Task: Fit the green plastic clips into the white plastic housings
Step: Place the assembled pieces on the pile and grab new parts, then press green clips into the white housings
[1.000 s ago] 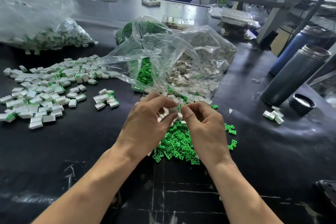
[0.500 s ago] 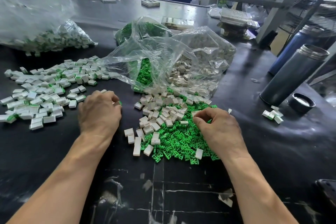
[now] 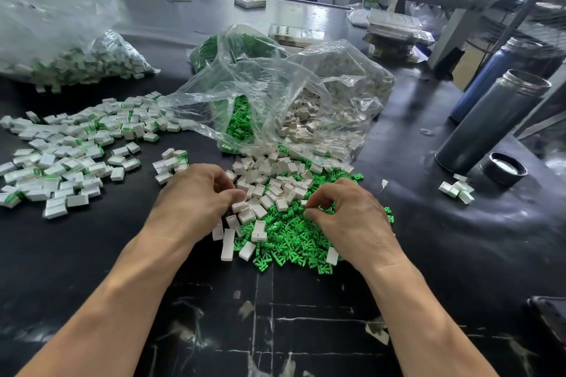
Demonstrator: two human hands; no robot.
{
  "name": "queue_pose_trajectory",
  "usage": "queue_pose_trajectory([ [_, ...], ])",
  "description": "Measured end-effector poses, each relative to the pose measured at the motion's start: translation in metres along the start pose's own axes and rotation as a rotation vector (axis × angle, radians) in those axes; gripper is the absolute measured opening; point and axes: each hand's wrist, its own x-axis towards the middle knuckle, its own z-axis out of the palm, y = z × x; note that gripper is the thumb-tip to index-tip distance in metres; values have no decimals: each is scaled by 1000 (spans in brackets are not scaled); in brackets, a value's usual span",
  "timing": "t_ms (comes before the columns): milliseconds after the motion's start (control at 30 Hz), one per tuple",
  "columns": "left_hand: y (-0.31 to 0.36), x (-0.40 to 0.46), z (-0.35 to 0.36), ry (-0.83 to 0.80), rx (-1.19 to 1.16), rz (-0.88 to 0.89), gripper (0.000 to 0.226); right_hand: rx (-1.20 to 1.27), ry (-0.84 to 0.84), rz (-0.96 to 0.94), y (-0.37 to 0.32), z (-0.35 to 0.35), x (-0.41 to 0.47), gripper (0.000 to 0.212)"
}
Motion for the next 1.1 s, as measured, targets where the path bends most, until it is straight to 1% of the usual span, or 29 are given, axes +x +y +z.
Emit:
queue_pose_trajectory([
  [100,1,-1,-3,-69,-38,-5,23,-22,-9,-9,-1,2,0,14],
  [233,3,-2,-5,-176,-85,6,17,-43,-15,-27,-2,2,0,13],
  [333,4,-4,-6,-194,-90,23,10,-47,-12,-45,-2,0,-1,14],
  [433,5,-5,-6,-170,-62,52,7,4,27,-64,-3,-2,-4,13],
  [500,7,-6,-6,-150,-79,72,6,77,52,-72,-3,-2,-5,14],
  [567,9,-8,-7,-126,-154,100,5,194,57,-71,-4,-2,-7,13],
  [700,15,-12,-5,-72,-424,129,1,466,60,-76,-7,1,-8,13],
  [767,18,-15,-3,-87,-562,127,3,583,57,-63,-8,3,-8,15],
  [900,24,-20,2,-121,-742,143,7,748,65,-67,-10,6,-6,17],
  [967,26,-21,6,-136,-787,153,9,811,75,-87,-11,8,-5,18],
  [1100,28,-23,14,-145,-776,219,13,889,73,-136,-10,9,-6,18],
])
